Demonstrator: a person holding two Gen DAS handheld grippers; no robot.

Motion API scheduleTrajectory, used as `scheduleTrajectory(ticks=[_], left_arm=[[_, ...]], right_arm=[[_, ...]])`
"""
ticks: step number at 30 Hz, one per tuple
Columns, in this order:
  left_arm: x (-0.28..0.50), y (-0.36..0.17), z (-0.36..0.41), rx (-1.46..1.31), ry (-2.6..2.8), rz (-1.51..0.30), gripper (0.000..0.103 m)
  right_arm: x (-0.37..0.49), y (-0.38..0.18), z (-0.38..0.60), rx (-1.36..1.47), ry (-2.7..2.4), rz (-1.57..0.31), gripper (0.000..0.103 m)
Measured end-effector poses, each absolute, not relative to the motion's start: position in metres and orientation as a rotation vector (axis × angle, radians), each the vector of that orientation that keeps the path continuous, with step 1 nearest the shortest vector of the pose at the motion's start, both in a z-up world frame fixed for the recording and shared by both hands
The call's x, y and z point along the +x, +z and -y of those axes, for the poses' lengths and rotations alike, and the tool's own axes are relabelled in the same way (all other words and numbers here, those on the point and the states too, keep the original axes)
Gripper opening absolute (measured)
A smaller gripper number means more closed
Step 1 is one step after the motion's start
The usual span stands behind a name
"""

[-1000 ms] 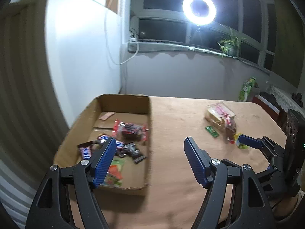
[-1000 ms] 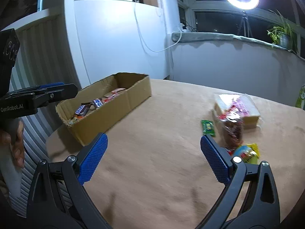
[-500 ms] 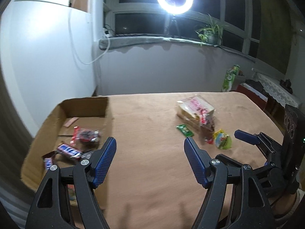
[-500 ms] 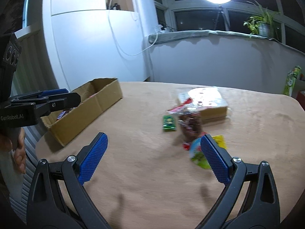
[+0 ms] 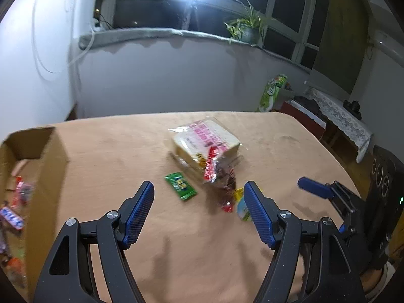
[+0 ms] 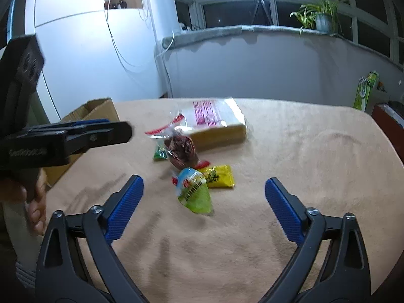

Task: Organize snacks
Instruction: 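Withdraw both tools from the box toward the remaining snacks, then grasp the red-striped candy packet with the left tool while the right tool grasps the green jelly pouch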

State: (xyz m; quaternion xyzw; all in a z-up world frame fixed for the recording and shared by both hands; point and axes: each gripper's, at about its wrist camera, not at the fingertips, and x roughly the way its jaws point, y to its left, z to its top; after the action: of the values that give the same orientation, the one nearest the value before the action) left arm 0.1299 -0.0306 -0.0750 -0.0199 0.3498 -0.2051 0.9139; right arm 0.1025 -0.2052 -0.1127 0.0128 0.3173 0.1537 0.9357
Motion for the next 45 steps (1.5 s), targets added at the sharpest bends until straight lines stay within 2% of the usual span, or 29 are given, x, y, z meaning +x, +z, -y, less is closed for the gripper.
scheduleTrajectory(ticks=[3, 5, 7, 10, 12, 13, 14, 22, 45], left_arm=[[0.142, -0.083, 0.042, -0.044, -0.444, -0.744, 0.073], [0.15, -0.089, 0.048, -0.046, -0.467, -0.762, 0.073], [0.157, -0.095, 0.055, -0.049, -0.485, -0.784, 0.073], [0.165, -0.103, 0.061, -0.059, -0.501, -0.809, 0.073], [0.17, -0.107, 0.064, -0.071, -0.518, -0.827, 0.066], [0.171, -0.109, 0.065, -0.074, -0.522, -0.835, 0.053], [0.172, -0.112, 0.065, -0.077, -0.526, -0.849, 0.038], [0.164, -0.108, 0.058, -0.088, -0.54, -0.826, 0.032], [0.105, -0.072, 0.01, -0.094, -0.418, -0.724, 0.032]], right_arm=[[0.109, -0.119, 0.2, 0.01, 0.325, -0.68, 0.089], [0.114, -0.123, 0.199, 0.009, 0.334, -0.704, 0.075], [0.118, -0.125, 0.197, 0.002, 0.342, -0.72, 0.07], [0.121, -0.128, 0.193, -0.005, 0.35, -0.739, 0.067], [0.122, -0.13, 0.191, -0.006, 0.363, -0.749, 0.049], [0.122, -0.132, 0.191, -0.006, 0.365, -0.754, 0.03], [0.122, -0.133, 0.189, -0.006, 0.365, -0.754, 0.022], [0.115, -0.134, 0.194, 0.029, 0.385, -0.728, 0.021], [0.1, -0.121, 0.214, 0.116, 0.361, -0.644, 0.02]])
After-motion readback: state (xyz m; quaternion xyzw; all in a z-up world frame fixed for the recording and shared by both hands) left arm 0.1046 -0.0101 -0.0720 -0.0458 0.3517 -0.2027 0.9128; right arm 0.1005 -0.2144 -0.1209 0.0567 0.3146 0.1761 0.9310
